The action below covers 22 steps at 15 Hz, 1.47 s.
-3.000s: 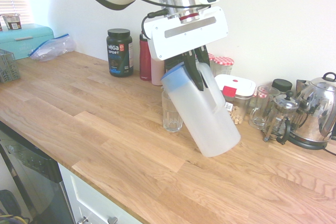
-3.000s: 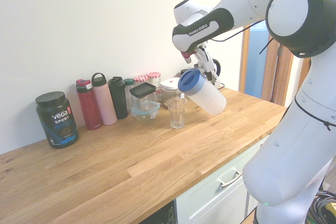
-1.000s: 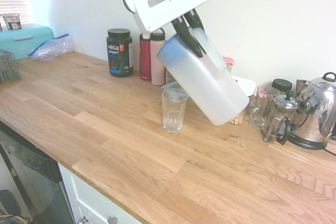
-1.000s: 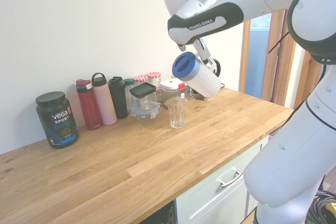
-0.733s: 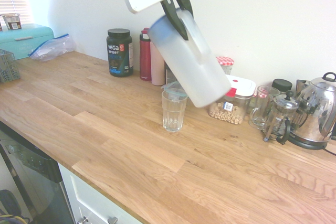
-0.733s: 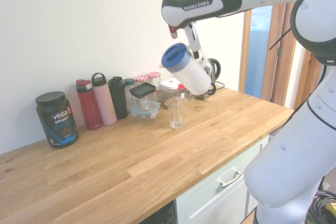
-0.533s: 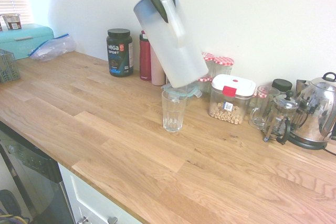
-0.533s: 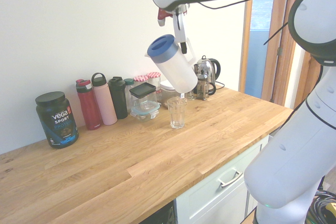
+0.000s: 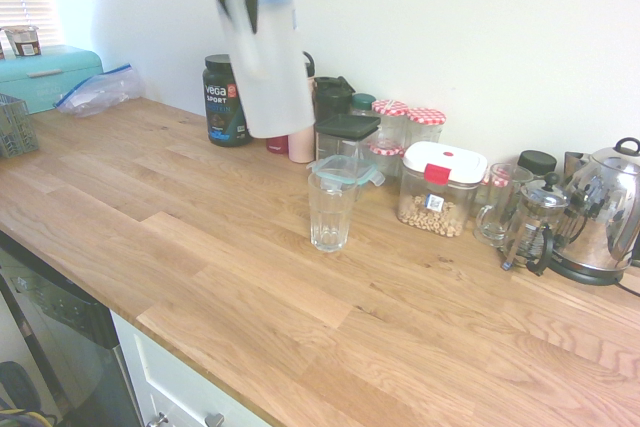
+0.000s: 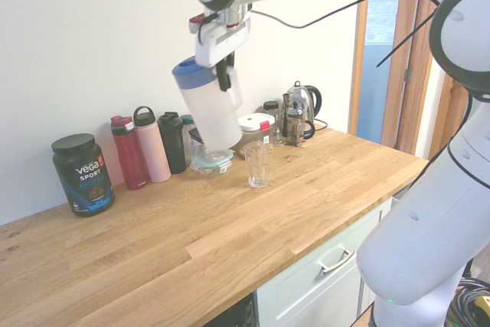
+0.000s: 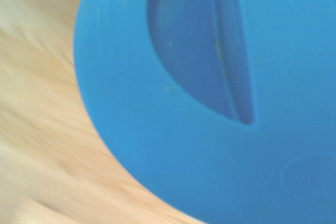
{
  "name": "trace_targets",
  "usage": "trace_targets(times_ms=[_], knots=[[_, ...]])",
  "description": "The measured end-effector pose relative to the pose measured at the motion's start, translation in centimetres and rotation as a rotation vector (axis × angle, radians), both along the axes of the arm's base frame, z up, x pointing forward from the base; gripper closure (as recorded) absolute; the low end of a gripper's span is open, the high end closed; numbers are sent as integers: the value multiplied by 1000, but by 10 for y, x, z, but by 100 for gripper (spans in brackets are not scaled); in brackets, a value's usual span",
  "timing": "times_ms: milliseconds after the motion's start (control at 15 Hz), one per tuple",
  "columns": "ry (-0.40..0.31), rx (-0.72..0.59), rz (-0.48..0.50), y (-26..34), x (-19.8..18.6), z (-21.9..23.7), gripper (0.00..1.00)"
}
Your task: Pour me some water
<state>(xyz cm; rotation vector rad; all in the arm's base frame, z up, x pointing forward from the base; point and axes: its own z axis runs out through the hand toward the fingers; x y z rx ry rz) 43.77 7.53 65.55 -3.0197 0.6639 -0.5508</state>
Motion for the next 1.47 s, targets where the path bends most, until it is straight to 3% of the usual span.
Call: trace_targets(times_ms=[400,467,933,1467], knots=[[-211,158,-163,98,-41,-72,100],[-221,174,-183,105,-43,-82,100],[-108,170,-225,153,-52,-142,100],[-44,212,-256,160,-11,-172,100]])
